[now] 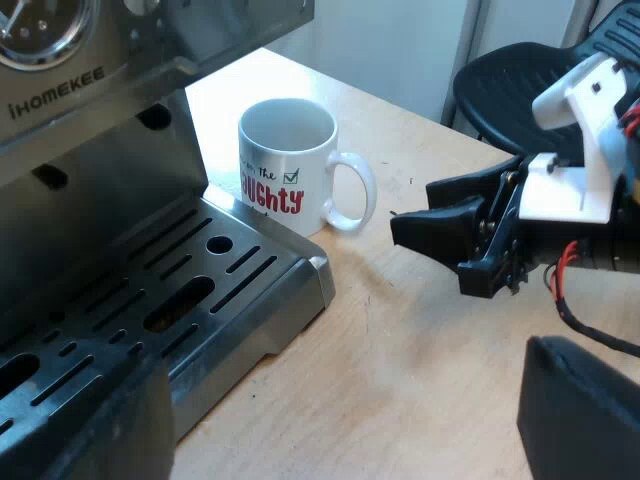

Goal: Place mug into machine

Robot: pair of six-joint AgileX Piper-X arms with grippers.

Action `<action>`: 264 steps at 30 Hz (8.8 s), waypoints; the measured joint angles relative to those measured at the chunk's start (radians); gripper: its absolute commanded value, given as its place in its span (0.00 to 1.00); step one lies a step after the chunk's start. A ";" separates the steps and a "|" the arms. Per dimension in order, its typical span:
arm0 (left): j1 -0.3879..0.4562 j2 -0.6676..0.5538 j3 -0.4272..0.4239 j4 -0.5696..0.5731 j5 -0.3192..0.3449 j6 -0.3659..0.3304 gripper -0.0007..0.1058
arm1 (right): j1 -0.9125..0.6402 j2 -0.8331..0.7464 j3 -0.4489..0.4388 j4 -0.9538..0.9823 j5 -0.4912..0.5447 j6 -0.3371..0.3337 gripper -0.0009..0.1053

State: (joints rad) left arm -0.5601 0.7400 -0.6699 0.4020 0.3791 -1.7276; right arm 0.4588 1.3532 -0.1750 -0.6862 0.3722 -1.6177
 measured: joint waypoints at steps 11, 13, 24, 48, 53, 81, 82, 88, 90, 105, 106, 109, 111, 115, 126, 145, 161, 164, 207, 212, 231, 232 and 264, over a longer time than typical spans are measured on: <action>0.000 0.000 0.000 0.000 0.000 -0.001 0.68 | -0.060 0.092 -0.016 -0.104 -0.042 -0.072 0.51; 0.000 0.000 0.000 0.000 0.000 -0.001 0.68 | -0.110 0.092 -0.028 -0.108 -0.118 -0.072 0.51; 0.000 0.000 0.000 0.000 0.000 -0.001 0.68 | -0.148 0.107 -0.091 -0.080 -0.181 -0.150 0.51; 0.000 0.000 0.000 0.000 0.000 -0.001 0.68 | -0.226 0.253 -0.188 -0.081 -0.208 -0.109 0.51; 0.000 0.000 0.000 0.000 0.000 -0.001 0.68 | -0.238 0.253 -0.188 -0.081 -0.228 -0.110 0.51; 0.000 0.000 0.000 0.000 0.000 -0.001 0.68 | -0.235 0.253 -0.233 0.016 -0.248 -0.150 0.51; 0.000 0.000 0.000 0.000 0.000 -0.001 0.68 | -0.235 0.253 -0.233 0.016 -0.248 -0.150 0.47; 0.000 0.000 0.000 0.000 0.000 -0.001 0.68 | -0.235 0.253 -0.233 0.016 -0.248 -0.150 0.09; 0.000 0.000 0.000 0.000 0.000 -0.001 0.68 | -0.235 0.253 -0.233 0.016 -0.248 -0.155 0.01; 0.000 0.000 0.000 0.000 0.000 -0.001 0.68 | -0.235 0.223 -0.233 0.044 -0.245 -0.154 0.01; 0.000 0.000 0.000 0.000 0.000 -0.001 0.68 | -0.235 0.207 -0.233 0.056 -0.247 -0.154 0.01; 0.000 0.000 0.000 0.000 0.000 -0.001 0.68 | -0.235 0.162 -0.233 0.091 -0.247 -0.154 0.01; 0.000 0.000 0.000 0.000 0.000 -0.001 0.68 | -0.235 0.132 -0.233 0.126 -0.247 -0.154 0.01; 0.000 0.000 0.000 0.000 0.000 -0.001 0.68 | -0.235 0.078 -0.227 0.211 -0.233 -0.154 0.01; 0.000 0.000 0.000 0.000 0.000 -0.001 0.68 | -0.215 -0.125 -0.222 0.410 -0.187 -0.168 0.01; 0.000 -0.263 0.000 0.148 -0.034 -0.015 0.68 | -0.035 -0.537 -0.222 0.770 -0.127 -0.229 0.01; 0.000 -0.392 -0.005 0.403 -0.167 -0.050 0.68 | 0.231 -0.774 -0.222 0.958 -0.071 -0.273 0.01; 0.000 -0.413 -0.005 0.414 -0.183 -0.052 0.68 | 0.314 -0.774 -0.222 0.960 -0.050 -0.273 0.01; 0.330 -0.420 0.107 0.306 0.033 0.021 0.68 | 0.476 -0.006 -0.222 0.088 -0.016 -0.154 0.01; 0.330 -0.420 0.107 0.306 0.033 0.021 0.68 | 0.476 0.059 -0.238 0.030 0.005 -0.154 0.01; 0.330 -0.420 0.107 0.340 0.036 0.023 0.68 | 0.464 0.236 -0.393 0.010 0.041 -0.161 0.01; 0.330 -0.420 0.107 0.343 0.036 0.023 0.68 | 0.460 0.246 -0.400 0.009 0.041 -0.161 0.01; 0.330 -0.420 0.107 0.344 0.043 0.023 0.68 | 0.405 0.477 -0.622 -0.028 0.063 -0.161 0.01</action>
State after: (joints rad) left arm -0.2300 0.3196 -0.5630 0.7458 0.4224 -1.7047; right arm 0.8636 1.8302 -0.7967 -0.7137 0.4354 -1.7786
